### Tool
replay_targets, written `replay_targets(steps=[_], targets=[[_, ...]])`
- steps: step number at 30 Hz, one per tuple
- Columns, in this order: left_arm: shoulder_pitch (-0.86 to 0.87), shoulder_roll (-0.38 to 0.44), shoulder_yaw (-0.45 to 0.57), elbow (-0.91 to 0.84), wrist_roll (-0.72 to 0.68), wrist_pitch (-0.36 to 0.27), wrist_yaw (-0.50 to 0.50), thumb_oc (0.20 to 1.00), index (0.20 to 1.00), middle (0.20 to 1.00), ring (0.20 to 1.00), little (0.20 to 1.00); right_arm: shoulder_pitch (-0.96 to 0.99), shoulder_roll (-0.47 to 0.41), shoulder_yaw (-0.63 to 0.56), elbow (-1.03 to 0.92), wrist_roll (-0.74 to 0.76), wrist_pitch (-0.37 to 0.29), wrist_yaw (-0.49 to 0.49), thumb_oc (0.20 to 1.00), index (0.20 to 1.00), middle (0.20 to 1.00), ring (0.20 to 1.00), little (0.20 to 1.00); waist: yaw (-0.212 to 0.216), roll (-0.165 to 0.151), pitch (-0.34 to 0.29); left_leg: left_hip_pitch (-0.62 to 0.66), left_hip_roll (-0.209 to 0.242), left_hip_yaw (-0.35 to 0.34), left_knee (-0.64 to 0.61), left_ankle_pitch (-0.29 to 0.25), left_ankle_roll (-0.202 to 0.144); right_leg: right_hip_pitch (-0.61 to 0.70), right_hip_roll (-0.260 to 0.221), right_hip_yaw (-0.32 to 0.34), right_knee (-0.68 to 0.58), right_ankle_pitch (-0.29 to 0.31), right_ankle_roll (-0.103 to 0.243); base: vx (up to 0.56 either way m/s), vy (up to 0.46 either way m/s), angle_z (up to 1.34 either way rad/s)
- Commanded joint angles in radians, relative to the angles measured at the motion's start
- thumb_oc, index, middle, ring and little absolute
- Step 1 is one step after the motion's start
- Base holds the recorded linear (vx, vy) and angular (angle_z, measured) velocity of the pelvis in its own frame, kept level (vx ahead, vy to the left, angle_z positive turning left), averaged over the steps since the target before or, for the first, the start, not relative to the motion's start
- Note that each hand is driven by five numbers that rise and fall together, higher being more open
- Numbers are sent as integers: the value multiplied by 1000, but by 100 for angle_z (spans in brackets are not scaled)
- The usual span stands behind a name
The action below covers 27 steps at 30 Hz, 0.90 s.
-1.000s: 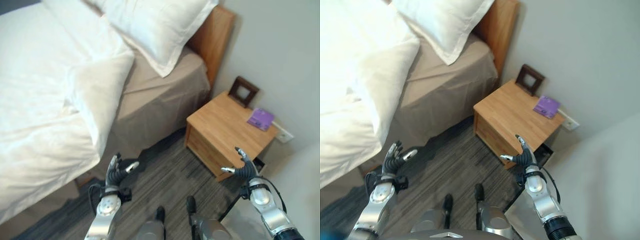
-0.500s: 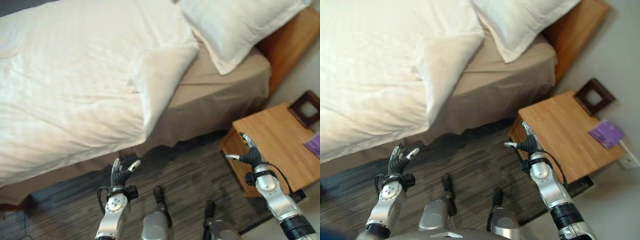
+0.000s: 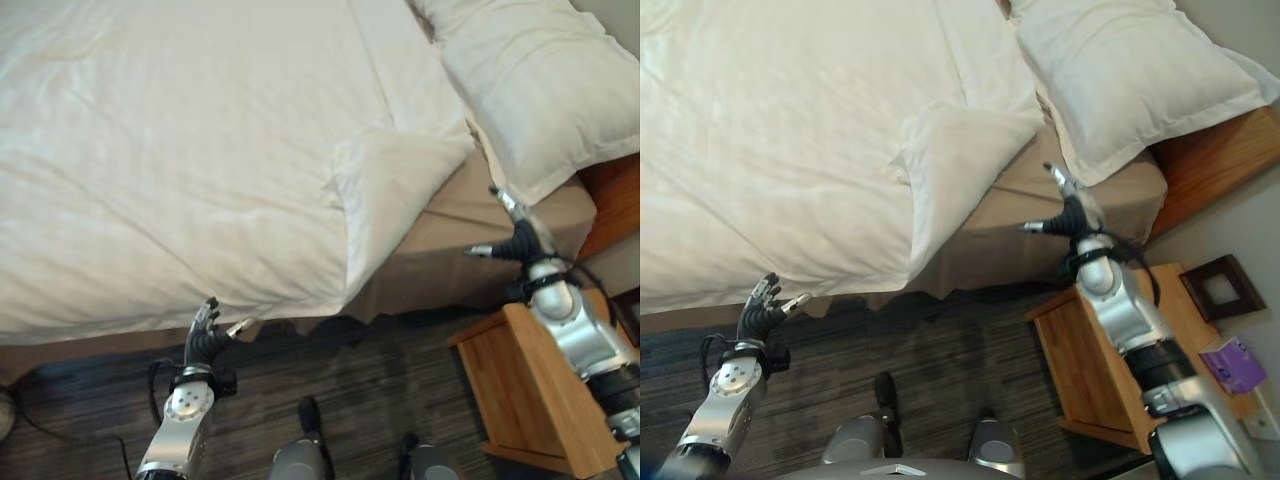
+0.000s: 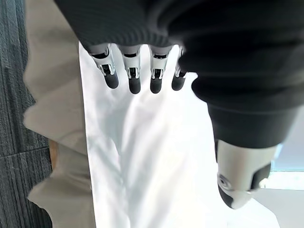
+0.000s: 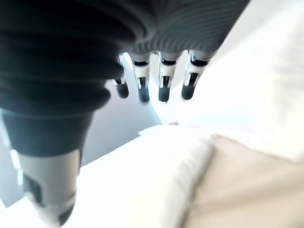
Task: Making the bed.
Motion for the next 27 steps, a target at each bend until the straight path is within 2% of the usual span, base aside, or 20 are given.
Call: replay_targets(steps=[1,2,3,6,7,9,14,21,27], targets=[[26,85,34,-75,23,-26,-14,1000,1000,1000,1000,1000,-203,13,70,60,-61,8,-46,1000,1000,1000,1000,1000,26,-50,43,38,13,-27,5,-113,-87,-38,30,42,42,-19,-51,193,2,88],[16,80,14,-75,30,-33,-10,1000,1000,1000,1000,1000,-254,35,85,87,-62,19,-53,1000,1000,1000,1000,1000,33,-57,36,36,6,-31,5,-112,-84,-29,35,45,31,-15,-59,74,-44,78],[6,73,7,-64,36,-36,-13,1000,1000,1000,1000,1000,-270,43,100,92,-68,3,-60,1000,1000,1000,1000,1000,35,-60,37,33,2,-31,5,-115,-82,-25,45,49,18,-12,-68,67,-37,44],[-2,74,6,-73,37,-42,-19,1000,1000,1000,1000,1000,-340,38,122,116,-91,0,-73,1000,1000,1000,1000,1000,40,-61,33,30,-4,-46,5,-122,-85,-15,43,29,-19,9,-66,74,-88,3],[-4,64,1,-69,12,-50,-15,1000,1000,1000,1000,1000,-421,10,143,137,-75,8,-72,1000,1000,1000,1000,1000,44,-57,31,25,1,-39,5,-123,-97,-18,39,15,-44,33,-57,98,-87,10],[-1,52,-1,-68,2,-55,-13,1000,1000,1000,1000,1000,-456,23,166,166,-70,7,-79,1000,1000,1000,1000,1000,47,-50,29,25,6,-28,5,-124,-100,-20,36,7,-49,34,-57,72,-33,1],[9,19,-47,-47,-24,-70,-23,1000,1000,1000,1000,1000,-589,90,236,323,-54,13,-102,1000,1000,1000,1000,1000,71,-20,32,8,25,-12,5,-108,-117,-23,31,-28,-54,26,-63,92,-25,-1],[-15,36,-64,-23,-58,-95,-5,1000,1000,1000,1000,1000,-753,143,308,545,-3,18,-126,1000,1000,1000,1000,1000,113,17,72,-64,31,-43,5,-76,-135,-68,32,-59,-54,28,-61,0,-26,17],[-28,61,-58,-19,-76,-113,1,1000,1000,1000,1000,1000,-829,120,356,604,15,13,-141,1000,1000,1000,1000,1000,131,43,99,-140,31,-61,5,-51,-148,-134,33,-70,-54,40,-57,-19,13,15]])
